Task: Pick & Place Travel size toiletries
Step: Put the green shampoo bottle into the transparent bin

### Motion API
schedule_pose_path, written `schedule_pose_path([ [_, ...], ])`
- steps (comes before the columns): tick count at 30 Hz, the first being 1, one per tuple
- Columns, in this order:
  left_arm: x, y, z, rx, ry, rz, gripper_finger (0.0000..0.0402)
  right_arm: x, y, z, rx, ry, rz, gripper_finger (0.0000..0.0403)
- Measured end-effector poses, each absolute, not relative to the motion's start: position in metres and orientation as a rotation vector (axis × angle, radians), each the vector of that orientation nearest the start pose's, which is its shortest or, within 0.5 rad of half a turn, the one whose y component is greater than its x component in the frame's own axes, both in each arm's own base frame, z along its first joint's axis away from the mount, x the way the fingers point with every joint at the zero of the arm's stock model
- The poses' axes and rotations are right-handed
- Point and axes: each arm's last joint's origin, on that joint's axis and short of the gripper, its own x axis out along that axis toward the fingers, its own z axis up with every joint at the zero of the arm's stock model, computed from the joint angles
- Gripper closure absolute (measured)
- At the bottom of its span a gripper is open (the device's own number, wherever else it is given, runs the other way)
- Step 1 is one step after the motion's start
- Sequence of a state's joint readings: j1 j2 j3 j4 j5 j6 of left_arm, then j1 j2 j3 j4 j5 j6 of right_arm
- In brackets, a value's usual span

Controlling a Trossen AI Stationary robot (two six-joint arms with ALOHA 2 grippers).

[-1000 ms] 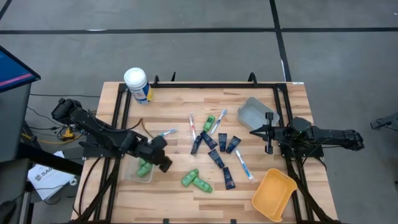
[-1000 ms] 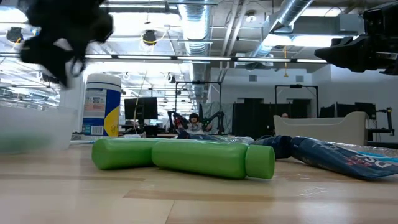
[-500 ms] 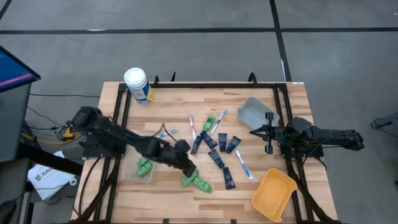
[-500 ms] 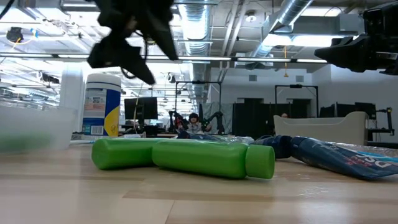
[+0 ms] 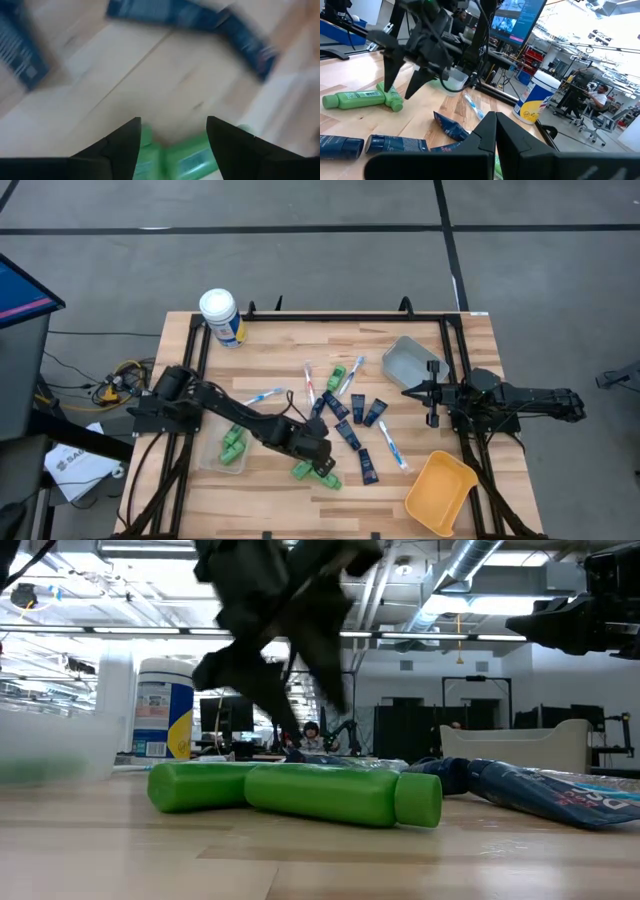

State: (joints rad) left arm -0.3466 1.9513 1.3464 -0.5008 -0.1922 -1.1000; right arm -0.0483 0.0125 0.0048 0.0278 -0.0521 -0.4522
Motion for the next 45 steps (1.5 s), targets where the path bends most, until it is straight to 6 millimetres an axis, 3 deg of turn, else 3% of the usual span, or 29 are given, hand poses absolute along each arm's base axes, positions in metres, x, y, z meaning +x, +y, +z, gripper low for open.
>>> schedule_pose_path([
  [20,0.373,-0.129,0.136,-0.570,1.132,0.507,0.0190,0.098,-0.003,0.166,-0.453,-0.014,0.000,0.0403],
  [31,0.371,-0.128,0.135,-0.580,1.174,0.504,0.0318,0.098,-0.003,0.166,-0.453,-0.015,0.000,0.0403],
  [45,0.373,-0.113,0.142,-0.565,1.177,0.505,0.0318,0.098,-0.003,0.166,-0.453,-0.015,0.001,0.0403],
])
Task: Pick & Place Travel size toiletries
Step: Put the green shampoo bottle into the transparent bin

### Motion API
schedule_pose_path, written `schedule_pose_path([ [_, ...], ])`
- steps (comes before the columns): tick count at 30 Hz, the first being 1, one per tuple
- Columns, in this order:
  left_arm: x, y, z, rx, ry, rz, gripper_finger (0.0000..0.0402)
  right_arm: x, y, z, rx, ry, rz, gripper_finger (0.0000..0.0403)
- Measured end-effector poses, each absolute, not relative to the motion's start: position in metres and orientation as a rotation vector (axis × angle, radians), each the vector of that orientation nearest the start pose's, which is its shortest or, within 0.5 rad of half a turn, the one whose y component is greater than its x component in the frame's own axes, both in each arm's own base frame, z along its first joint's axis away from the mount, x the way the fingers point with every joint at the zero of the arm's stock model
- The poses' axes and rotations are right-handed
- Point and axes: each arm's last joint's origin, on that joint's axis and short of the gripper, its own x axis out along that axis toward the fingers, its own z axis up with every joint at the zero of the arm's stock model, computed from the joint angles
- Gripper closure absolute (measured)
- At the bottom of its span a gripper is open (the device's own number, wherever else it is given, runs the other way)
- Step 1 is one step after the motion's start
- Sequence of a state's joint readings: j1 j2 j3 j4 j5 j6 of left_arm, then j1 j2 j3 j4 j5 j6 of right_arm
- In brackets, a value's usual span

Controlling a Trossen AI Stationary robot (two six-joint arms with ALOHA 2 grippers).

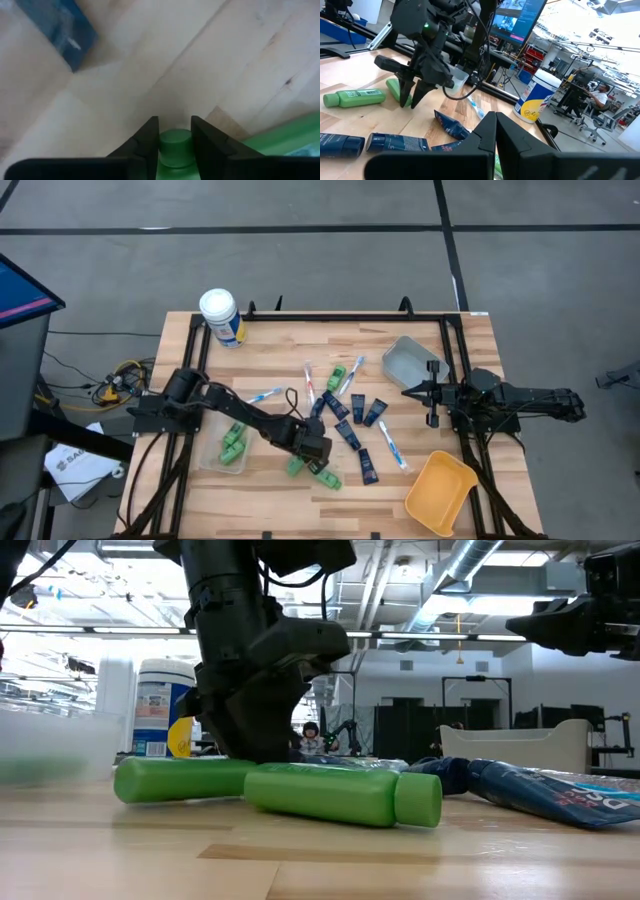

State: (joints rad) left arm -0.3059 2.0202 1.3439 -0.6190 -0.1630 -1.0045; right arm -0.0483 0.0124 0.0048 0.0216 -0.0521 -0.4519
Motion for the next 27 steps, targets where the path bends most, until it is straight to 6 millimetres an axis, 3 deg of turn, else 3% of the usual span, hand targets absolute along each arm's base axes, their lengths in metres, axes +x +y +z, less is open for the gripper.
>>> schedule_pose_path([
  [4,0.372,-0.108,0.159,-0.589,1.131,0.491,0.0318,0.098,-0.003,0.166,-0.453,-0.014,0.000,0.0403],
  [9,0.361,-0.100,0.203,-0.622,1.046,0.471,0.0318,0.098,-0.003,0.166,-0.453,-0.014,0.001,0.0403],
  [13,0.331,-0.094,0.236,-0.596,1.088,0.543,0.0318,0.098,-0.003,0.166,-0.453,-0.015,0.000,0.0403],
  [18,0.284,-0.090,0.263,-0.542,1.173,0.714,0.0318,0.098,-0.003,0.166,-0.453,-0.014,0.000,0.0403],
  [22,0.256,-0.081,0.265,-0.561,1.170,0.838,0.0315,0.098,-0.003,0.166,-0.453,-0.016,0.000,0.0403],
  [27,0.228,-0.071,0.243,-0.592,1.212,0.930,0.0313,0.098,-0.003,0.166,-0.453,-0.014,0.001,0.0403],
])
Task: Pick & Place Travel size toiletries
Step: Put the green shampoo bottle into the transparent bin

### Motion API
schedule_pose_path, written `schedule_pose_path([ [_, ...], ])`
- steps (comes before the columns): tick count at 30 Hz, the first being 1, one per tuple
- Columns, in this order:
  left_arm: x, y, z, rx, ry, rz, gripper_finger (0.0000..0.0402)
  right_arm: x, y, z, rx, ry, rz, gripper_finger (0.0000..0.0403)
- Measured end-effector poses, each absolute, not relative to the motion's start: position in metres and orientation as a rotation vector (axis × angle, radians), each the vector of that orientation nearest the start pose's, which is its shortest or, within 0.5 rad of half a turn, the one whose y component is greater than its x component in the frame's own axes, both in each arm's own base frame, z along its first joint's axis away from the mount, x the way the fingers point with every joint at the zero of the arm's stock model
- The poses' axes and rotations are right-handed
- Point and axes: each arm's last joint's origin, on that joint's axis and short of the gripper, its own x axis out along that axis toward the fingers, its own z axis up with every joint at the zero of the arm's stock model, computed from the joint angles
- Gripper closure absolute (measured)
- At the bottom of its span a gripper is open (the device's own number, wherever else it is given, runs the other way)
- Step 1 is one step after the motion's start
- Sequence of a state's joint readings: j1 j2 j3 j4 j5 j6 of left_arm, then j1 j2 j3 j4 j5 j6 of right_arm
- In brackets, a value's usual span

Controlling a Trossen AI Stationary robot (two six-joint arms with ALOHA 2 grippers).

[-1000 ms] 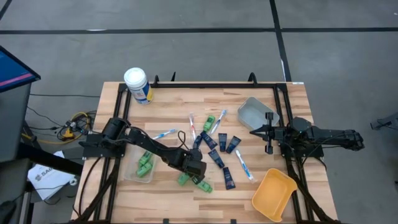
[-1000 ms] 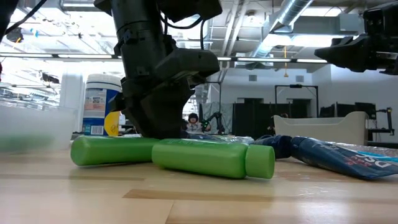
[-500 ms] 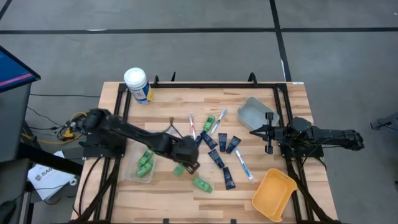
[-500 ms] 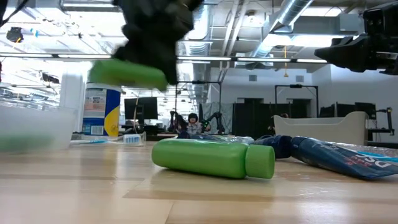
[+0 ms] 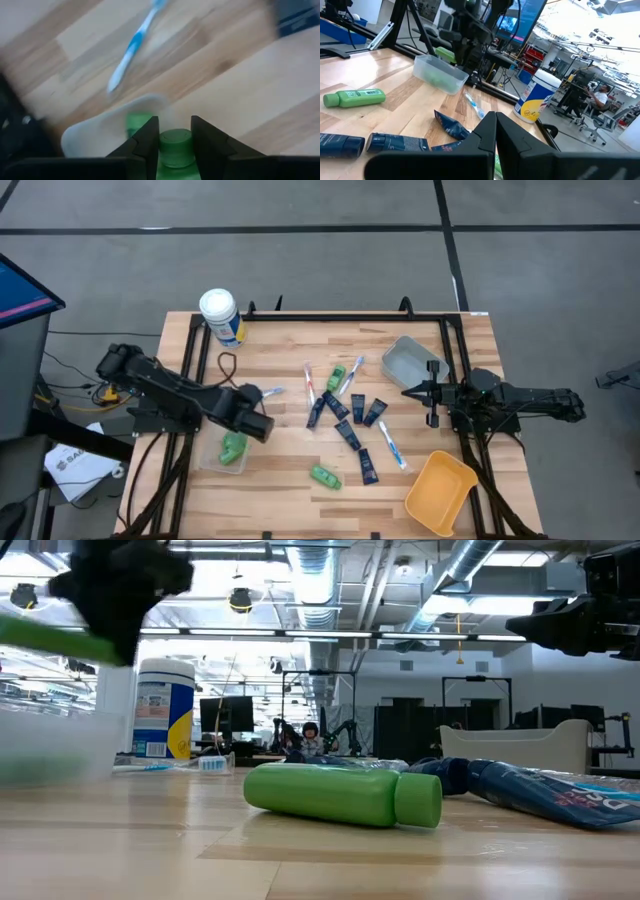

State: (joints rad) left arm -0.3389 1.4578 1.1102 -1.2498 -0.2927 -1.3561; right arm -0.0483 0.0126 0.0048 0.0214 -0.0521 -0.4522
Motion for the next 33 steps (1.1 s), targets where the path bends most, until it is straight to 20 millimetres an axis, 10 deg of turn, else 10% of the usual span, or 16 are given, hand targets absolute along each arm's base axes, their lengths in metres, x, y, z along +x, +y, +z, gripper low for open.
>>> schedule_pose_path([
  [14,0.199,-0.058,0.201,-0.581,1.322,1.056,0.0301,0.098,-0.003,0.166,-0.453,-0.015,0.001,0.0403],
  [25,0.198,-0.058,0.201,-0.575,1.340,1.055,0.0179,0.098,-0.003,0.166,-0.453,-0.015,0.001,0.0403],
  [33,0.263,-0.084,0.238,-0.586,0.916,0.480,0.0179,0.098,-0.003,0.166,-0.453,-0.015,0.001,0.0403],
])
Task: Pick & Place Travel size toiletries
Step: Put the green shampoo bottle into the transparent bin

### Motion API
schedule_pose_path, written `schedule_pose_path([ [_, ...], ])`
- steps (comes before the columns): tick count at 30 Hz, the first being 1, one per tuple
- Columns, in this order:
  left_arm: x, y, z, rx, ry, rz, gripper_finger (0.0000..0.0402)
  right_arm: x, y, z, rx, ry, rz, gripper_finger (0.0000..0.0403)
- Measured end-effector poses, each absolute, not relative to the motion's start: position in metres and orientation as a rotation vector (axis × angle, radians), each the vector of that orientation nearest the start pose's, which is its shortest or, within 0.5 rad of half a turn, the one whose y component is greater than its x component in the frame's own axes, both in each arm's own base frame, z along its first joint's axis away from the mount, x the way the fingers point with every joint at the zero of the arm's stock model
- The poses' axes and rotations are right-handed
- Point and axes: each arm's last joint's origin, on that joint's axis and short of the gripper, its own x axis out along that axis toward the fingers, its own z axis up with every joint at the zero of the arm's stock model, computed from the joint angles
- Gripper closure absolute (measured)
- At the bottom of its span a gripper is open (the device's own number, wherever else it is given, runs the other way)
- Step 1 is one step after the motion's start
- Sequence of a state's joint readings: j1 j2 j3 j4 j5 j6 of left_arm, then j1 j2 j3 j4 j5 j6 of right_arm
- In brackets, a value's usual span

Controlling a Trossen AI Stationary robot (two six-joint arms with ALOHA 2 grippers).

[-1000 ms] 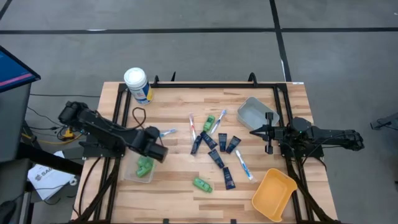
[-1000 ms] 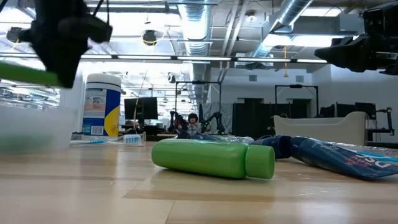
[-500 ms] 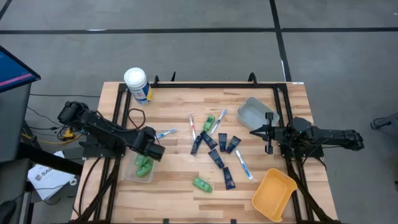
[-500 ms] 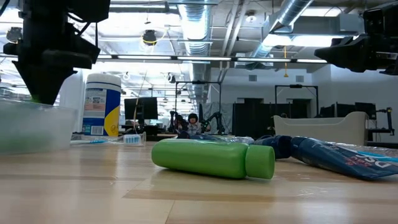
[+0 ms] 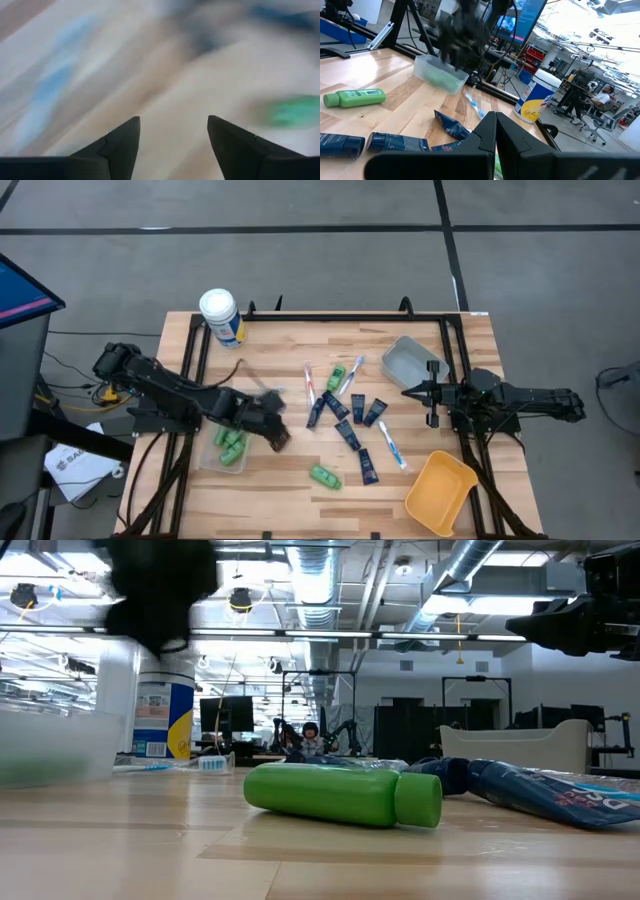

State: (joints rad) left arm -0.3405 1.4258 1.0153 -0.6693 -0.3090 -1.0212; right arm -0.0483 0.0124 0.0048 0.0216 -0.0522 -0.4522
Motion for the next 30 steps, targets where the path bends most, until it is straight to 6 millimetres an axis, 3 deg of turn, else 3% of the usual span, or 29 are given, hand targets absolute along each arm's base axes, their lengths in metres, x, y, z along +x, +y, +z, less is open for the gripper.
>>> schedule_pose_path([
  [3,0.290,-0.103,0.255,-0.442,0.657,0.177,0.0193,0.098,-0.003,0.166,-0.453,-0.015,0.001,0.0403],
  [7,0.312,-0.122,0.258,-0.247,0.458,0.004,0.0200,0.098,-0.003,0.166,-0.453,-0.015,0.001,0.0403],
  [13,0.346,-0.141,0.226,-0.128,0.513,-0.139,0.0178,0.098,-0.003,0.166,-0.453,-0.014,0.001,0.0403],
  [21,0.399,-0.166,0.203,0.021,0.534,-0.254,0.0139,0.098,-0.003,0.166,-0.453,-0.014,0.001,0.0403],
  [30,0.407,-0.183,0.164,0.078,0.657,-0.332,0.0147,0.098,-0.003,0.166,-0.453,-0.015,0.001,0.0403],
])
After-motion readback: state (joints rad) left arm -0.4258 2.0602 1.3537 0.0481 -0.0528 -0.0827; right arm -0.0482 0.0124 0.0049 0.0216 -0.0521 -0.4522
